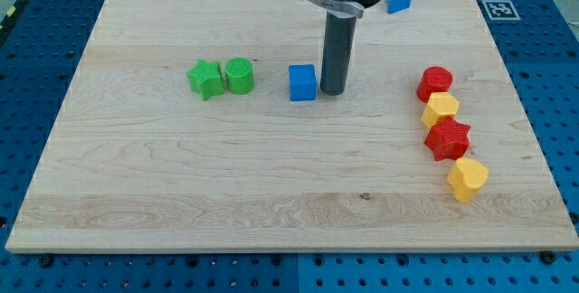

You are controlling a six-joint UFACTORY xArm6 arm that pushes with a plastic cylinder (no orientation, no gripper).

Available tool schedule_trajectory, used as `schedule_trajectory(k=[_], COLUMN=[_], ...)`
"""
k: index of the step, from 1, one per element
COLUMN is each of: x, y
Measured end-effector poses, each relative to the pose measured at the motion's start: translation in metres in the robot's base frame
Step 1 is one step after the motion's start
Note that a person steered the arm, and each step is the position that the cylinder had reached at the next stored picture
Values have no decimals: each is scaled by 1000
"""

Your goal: Move the blue cube slightly to the left

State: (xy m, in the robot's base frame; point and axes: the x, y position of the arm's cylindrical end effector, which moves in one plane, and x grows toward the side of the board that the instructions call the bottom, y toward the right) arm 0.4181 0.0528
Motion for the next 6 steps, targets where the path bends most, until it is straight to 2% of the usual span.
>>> schedule_trajectory(k=[5, 6], x=[-3, -31], y=[-28, -11])
